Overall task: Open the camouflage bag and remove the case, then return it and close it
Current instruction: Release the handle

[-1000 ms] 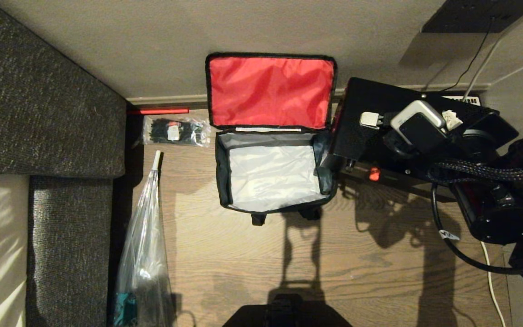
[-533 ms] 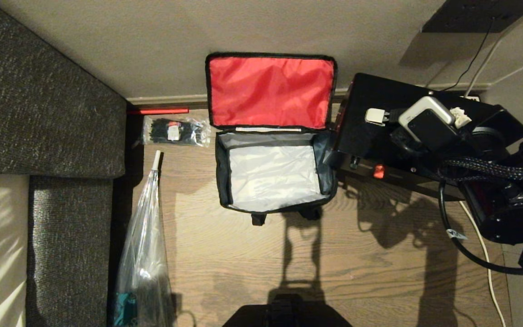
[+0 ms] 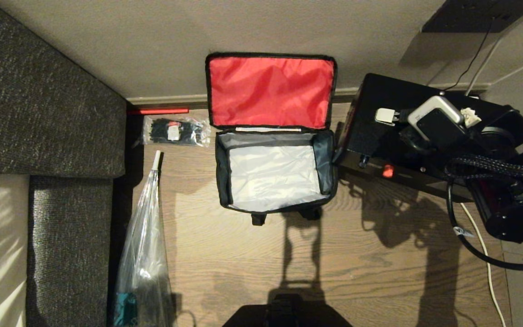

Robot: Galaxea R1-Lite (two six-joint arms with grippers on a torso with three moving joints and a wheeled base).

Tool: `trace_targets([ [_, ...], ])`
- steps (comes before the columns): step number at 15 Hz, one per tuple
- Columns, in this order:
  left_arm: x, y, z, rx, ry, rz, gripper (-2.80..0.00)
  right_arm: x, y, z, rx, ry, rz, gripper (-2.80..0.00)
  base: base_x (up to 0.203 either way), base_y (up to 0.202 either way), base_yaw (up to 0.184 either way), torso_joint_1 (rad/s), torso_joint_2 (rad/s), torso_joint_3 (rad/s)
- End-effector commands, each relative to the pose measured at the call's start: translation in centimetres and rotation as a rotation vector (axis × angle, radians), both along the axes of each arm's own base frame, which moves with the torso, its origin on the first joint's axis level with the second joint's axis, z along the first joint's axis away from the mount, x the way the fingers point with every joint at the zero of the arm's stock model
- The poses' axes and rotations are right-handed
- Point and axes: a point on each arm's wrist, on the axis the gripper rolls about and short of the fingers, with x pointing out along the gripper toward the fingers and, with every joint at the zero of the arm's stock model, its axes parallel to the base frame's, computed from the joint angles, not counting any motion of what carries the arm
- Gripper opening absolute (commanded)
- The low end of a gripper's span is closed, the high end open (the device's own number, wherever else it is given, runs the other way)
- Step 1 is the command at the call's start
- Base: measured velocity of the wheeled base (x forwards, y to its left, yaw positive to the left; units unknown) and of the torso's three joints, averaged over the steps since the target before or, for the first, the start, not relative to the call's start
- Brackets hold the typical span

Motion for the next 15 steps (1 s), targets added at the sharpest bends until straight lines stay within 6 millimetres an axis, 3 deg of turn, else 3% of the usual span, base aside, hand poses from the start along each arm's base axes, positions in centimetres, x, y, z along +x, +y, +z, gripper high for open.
trace_targets([
  [1,0.0,0.0,-0.1,-0.001,0.003,0.001,-2.80,0.1,-0.2,0.1,0.003,-0.004,-0.015,-2.80,0.000,0.000,0.000,0.000,0.00,0.000],
  [15,0.0,0.0,-0.1,-0.001,0.003,0.001,-2.80,0.8,-1.8,-0.4,-0.001,0.007,-0.080,-2.80,0.000,0.000,0.000,0.000,0.00,0.000],
])
